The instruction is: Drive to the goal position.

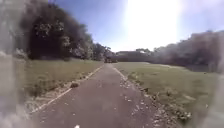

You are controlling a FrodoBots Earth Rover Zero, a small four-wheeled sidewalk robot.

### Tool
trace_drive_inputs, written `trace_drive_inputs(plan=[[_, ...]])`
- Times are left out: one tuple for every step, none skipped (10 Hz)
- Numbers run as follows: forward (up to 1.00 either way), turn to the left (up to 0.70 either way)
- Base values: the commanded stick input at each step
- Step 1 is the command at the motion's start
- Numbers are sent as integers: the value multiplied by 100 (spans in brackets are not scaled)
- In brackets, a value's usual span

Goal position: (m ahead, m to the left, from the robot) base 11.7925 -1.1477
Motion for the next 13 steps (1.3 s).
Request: trace_drive_inputs(plan=[[100,0],[100,0],[100,0],[100,0],[100,0],[100,0],[100,0],[100,0],[100,0],[100,0],[100,0],[100,0],[100,0]])
